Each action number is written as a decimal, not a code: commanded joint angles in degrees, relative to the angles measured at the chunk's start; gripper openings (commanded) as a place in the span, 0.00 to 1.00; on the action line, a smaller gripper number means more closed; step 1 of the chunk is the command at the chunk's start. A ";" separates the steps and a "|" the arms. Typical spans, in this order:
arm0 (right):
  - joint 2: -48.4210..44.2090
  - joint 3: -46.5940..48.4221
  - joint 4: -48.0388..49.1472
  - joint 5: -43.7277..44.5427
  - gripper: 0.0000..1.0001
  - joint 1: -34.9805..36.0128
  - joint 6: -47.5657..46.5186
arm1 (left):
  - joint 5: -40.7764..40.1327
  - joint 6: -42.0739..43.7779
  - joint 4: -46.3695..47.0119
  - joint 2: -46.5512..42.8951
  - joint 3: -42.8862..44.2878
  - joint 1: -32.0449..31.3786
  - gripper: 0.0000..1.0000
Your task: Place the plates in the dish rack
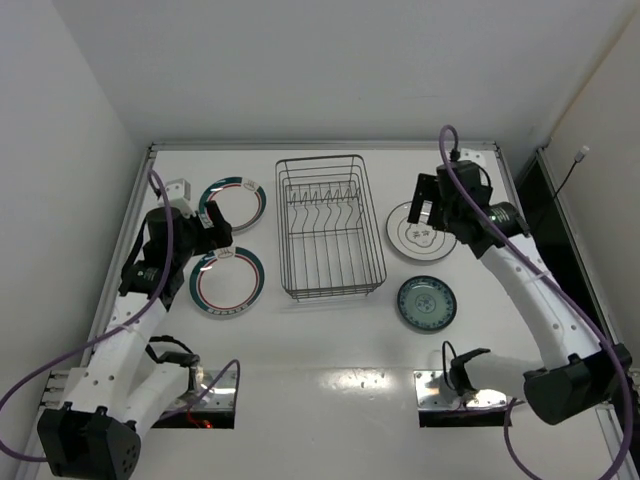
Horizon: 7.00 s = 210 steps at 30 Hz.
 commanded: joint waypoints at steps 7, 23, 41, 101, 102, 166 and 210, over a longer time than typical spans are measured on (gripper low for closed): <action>9.32 -8.20 12.19 -39.55 0.95 -36.89 -0.35 | -3.06 2.28 1.16 1.81 0.59 -1.45 1.00; 33.07 -10.75 20.82 -46.24 0.80 -41.57 3.08 | -3.06 1.76 1.16 4.53 0.59 -1.45 1.00; 9.88 -33.41 16.34 -37.62 0.80 -41.04 -0.08 | -4.20 1.23 0.64 5.06 0.59 -1.45 1.00; 12.40 13.74 7.99 2.42 0.00 -4.13 7.04 | -7.54 0.17 -0.42 6.20 1.12 -1.45 1.00; 15.99 15.16 7.29 3.93 0.00 -3.34 7.04 | -7.54 0.17 -0.42 6.20 1.12 -1.45 1.00; 16.28 -18.13 22.13 -43.86 0.57 -37.70 4.21 | -9.21 -0.35 -1.47 6.73 1.12 -1.45 1.00; 24.00 26.06 8.44 22.12 0.00 10.45 0.63 | -9.21 -0.35 -1.47 7.26 1.12 -1.45 1.00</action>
